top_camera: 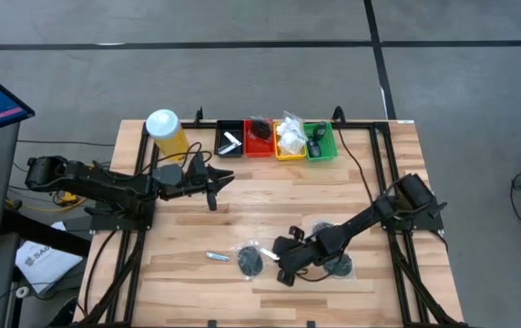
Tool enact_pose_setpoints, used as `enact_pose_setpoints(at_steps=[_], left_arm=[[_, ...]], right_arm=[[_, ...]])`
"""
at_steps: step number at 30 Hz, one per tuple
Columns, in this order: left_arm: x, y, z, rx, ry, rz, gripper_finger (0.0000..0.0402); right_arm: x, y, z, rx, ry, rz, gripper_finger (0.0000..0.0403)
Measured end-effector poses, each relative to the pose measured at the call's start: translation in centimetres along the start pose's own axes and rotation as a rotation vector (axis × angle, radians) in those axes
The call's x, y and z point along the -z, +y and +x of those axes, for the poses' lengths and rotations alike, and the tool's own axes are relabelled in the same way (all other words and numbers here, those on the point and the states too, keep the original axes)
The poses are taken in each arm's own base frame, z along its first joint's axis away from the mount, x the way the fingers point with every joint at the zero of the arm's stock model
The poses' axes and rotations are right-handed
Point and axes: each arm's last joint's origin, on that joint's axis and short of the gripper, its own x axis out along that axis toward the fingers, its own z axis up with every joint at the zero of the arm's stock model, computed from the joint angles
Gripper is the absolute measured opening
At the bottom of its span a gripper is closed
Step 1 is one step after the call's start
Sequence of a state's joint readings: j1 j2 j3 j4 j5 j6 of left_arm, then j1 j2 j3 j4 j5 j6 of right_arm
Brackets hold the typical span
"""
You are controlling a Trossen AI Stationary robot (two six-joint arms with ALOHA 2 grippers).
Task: Pick & Place Travel size toiletries
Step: Put the nail cutter into the black bin
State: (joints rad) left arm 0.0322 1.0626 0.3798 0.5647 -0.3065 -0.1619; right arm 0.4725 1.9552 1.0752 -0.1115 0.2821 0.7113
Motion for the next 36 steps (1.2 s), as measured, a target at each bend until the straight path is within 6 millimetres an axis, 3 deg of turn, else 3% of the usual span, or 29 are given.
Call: enact_pose_setpoints(at_steps=[6, 12, 19, 28, 36], left_arm=[[0.1, 0.0, 0.0, -0.001, 0.007, 0.002, 0.0076], [0.1, 0.0, 0.0, -0.001, 0.006, 0.002, 0.0076], [0.1, 0.0, 0.0, -0.001, 0.006, 0.002, 0.0076], [0.1, 0.0, 0.0, -0.001, 0.006, 0.002, 0.0076], [0.1, 0.0, 0.0, -0.001, 0.006, 0.002, 0.0076]], right_arm=[[-0.1, 0.5, 1.2, 0.059, 0.071, -0.029, 0.0118], [-0.2, 0.5, 1.3, 0.098, 0.080, -0.040, 0.0115], [-0.1, 0.4, 1.3, 0.115, 0.082, -0.044, 0.0046], [0.0, 0.3, 1.4, 0.117, 0.083, -0.035, 0.0047], [-0.6, 0.1, 0.1, 0.114, 0.078, -0.063, 0.0047]])
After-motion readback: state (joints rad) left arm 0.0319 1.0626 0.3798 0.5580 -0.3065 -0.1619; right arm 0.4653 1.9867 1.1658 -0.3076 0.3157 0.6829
